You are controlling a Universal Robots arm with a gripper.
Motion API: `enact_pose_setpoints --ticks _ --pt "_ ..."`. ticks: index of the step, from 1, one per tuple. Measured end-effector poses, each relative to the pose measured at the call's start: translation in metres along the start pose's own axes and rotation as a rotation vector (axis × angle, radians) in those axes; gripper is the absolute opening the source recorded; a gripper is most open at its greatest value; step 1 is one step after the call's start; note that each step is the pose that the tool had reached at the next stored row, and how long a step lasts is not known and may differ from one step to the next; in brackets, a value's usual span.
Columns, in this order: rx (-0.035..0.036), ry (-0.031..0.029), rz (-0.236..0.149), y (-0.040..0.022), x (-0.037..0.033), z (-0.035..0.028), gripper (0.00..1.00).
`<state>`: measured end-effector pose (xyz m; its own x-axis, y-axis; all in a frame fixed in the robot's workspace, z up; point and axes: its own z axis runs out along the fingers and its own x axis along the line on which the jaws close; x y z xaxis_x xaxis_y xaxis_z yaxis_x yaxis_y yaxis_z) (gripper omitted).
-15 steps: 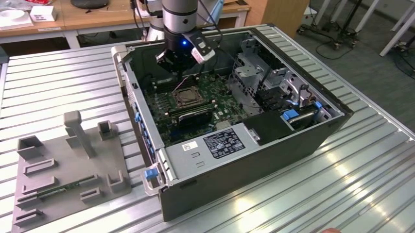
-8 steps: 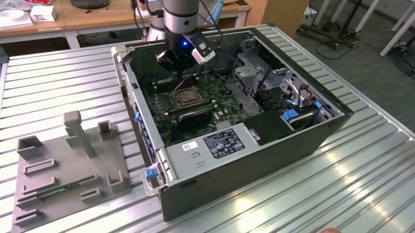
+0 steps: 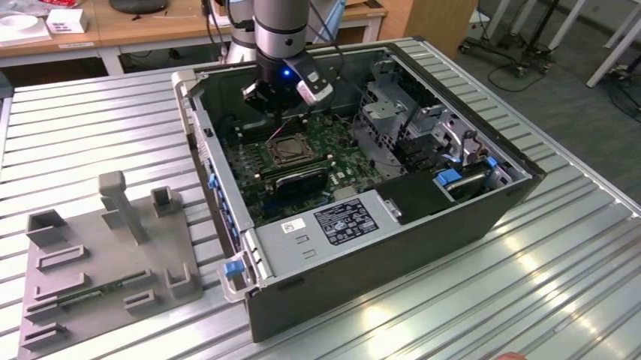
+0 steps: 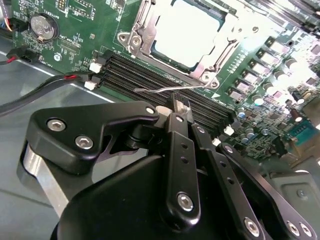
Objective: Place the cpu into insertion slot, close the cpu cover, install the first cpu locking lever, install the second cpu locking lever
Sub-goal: 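Install the first cpu locking lever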
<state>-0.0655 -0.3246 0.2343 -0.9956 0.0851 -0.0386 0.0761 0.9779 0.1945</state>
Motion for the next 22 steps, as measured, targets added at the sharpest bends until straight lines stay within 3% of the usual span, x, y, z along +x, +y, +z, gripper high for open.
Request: enact_pose_setpoints --ticks 5,22 --pt "-0.0169 0.0011 0.001 -0.0006 -0.0022 0.0039 0.11" --pt "-0.0176 0.0013 0.001 -0.0031 -0.0078 0.0101 0.11"
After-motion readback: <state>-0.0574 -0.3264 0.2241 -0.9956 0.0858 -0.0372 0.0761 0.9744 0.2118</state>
